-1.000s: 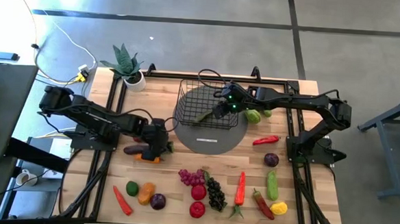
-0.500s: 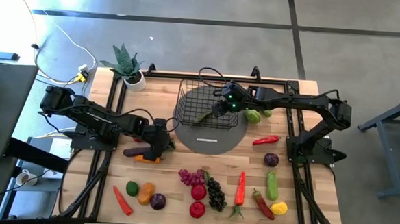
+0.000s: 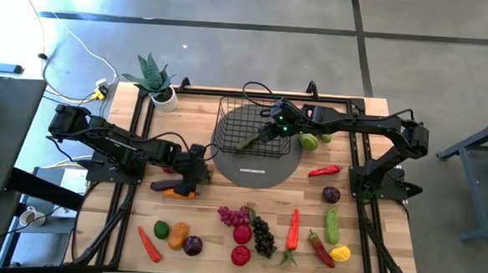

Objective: Build produce basket
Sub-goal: Put the top black grapes into the wire basket

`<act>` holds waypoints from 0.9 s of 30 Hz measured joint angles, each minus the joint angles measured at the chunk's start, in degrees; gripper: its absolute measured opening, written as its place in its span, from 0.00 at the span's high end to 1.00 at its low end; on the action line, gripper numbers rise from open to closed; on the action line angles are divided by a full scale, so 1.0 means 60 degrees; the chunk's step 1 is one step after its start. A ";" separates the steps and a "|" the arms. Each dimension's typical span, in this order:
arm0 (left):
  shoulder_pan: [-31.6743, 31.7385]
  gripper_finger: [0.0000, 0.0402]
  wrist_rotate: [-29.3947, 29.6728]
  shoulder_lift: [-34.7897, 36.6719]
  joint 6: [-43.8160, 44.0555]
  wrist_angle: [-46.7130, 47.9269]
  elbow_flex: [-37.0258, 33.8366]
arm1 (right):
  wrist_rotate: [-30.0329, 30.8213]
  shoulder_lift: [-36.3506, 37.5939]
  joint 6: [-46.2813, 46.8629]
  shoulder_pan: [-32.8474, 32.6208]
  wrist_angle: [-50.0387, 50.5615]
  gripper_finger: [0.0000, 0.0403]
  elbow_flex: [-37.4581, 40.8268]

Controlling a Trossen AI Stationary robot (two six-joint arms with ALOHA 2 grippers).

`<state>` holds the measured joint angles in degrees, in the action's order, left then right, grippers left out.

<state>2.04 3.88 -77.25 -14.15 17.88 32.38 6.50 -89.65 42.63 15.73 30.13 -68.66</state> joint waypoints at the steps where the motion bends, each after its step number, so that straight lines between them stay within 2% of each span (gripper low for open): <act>1: 0.0000 0.65 0.0000 0.0004 0.0000 -0.0010 0.0004 | 0.0000 0.0000 0.0000 0.0000 0.0000 0.60 0.0000; 8: -0.0004 0.92 -0.0071 0.0015 0.0070 -0.0029 0.0015 | 0.0000 0.0000 -0.0025 0.0000 0.0000 0.60 0.0000; 10: -0.0004 0.97 -0.0098 0.0015 0.0073 -0.0028 0.0015 | 0.0000 0.0000 -0.0027 0.0000 0.0000 0.60 0.0000; 18: -0.0003 0.98 0.0019 0.0129 0.0073 -0.0016 0.0000 | 0.0000 0.0000 -0.0012 0.0000 -0.0001 0.60 0.0000; 27: 0.0004 0.99 0.0076 0.0808 0.0073 0.0089 -0.0015 | 0.0091 0.0004 0.0153 -0.0004 -0.0265 0.60 0.0000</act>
<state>2.07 4.34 -72.41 -13.72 18.41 32.29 7.05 -89.62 43.55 15.70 28.54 -68.66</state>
